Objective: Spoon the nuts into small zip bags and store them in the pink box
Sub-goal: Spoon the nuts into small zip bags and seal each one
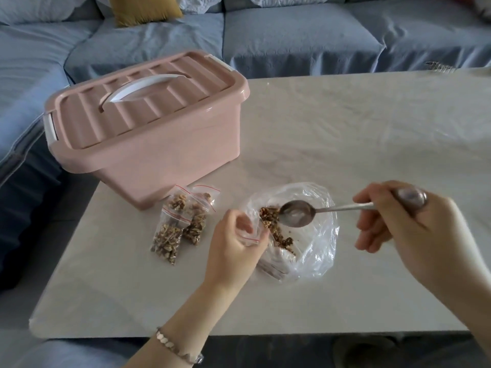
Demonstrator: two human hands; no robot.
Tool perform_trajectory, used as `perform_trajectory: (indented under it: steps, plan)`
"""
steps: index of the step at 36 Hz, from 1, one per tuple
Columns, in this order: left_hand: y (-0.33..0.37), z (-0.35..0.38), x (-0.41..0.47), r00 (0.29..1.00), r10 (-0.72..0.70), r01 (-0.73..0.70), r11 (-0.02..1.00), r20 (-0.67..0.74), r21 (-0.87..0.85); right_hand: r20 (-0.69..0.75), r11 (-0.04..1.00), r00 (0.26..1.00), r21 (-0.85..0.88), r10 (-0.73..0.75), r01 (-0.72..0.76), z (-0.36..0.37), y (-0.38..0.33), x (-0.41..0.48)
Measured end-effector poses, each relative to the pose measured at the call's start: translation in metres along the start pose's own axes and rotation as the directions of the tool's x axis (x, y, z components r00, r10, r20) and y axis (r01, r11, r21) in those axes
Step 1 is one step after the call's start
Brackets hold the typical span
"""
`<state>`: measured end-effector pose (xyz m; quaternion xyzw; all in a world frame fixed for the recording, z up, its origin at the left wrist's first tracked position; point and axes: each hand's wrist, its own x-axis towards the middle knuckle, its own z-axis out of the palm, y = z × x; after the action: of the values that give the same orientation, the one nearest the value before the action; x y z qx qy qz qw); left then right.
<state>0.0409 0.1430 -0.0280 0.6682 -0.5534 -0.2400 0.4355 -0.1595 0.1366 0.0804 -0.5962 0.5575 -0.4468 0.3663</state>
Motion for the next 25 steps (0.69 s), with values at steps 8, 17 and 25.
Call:
perform_trajectory:
  steps: [8, 17, 25]
  plan:
    - [-0.011, 0.006, -0.004, 0.981, -0.157, 0.147, 0.985, 0.113, 0.094, -0.049, 0.982, 0.991, -0.132, 0.127, -0.133, 0.018, 0.050, -0.030]
    - [-0.015, 0.014, 0.002, 0.978, -0.090, 0.072, 0.992, 0.186, 0.105, -0.075, 0.976, 0.985, -0.143, 0.155, -0.164, 0.022, 0.057, -0.041]
    - [-0.012, 0.009, 0.007, 0.923, -0.208, 0.211, 0.977, 0.325, 0.027, -0.128, 0.929, 0.925, 0.156, 0.357, -0.337, 0.036, 0.078, -0.029]
